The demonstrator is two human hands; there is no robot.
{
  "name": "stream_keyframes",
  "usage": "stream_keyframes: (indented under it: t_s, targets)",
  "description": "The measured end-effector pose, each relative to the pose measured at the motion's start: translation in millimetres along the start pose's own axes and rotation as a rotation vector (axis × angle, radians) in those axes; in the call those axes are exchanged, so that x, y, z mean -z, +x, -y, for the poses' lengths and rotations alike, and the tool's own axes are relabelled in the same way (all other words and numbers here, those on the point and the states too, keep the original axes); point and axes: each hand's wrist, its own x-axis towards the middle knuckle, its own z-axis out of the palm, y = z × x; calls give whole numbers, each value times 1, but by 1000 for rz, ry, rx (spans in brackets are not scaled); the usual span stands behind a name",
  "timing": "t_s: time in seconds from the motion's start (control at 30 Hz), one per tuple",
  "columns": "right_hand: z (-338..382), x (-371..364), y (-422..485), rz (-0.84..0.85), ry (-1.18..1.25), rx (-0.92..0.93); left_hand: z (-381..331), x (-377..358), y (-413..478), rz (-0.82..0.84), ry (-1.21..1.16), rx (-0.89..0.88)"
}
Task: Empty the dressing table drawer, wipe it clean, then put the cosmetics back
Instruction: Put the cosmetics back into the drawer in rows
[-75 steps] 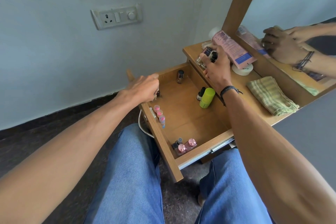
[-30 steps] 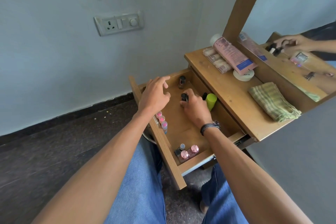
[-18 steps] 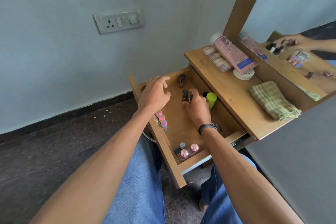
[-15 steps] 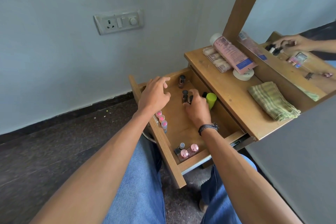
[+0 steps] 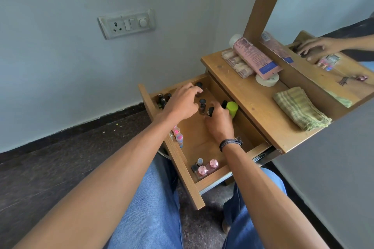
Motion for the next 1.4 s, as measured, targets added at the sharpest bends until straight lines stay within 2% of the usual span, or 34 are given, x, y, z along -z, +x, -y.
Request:
stream_keyframes:
  t_s: [0.13, 0.23, 0.4, 0.6, 0.73, 0.97, 1.17, 1.4]
  targets:
    - [1, -1, -1, -7, -27, 6, -6, -13, 14, 97, 27, 18]
    - [1, -3, 0, -27, -66, 21, -3, -19, 15, 86, 2, 49]
    - [4, -11, 7, -55, -121, 23, 5, -25, 10, -32, -36, 107]
    - [10, -18, 18, -28, -167, 34, 4, -19, 5, -355, -106, 171]
    - [15, -21, 31, -66, -144, 29, 3, -14, 7, -433, -191, 216]
    - [25, -29, 53, -103, -191, -69, 3, -12, 8, -422, -235, 244]
    - [29, -30, 70, -121, -138, -196, 2, -10, 7, -406, -252, 259]
    - [38, -31, 78, -122, -98, -249, 1, -9, 7, -399, -275, 257]
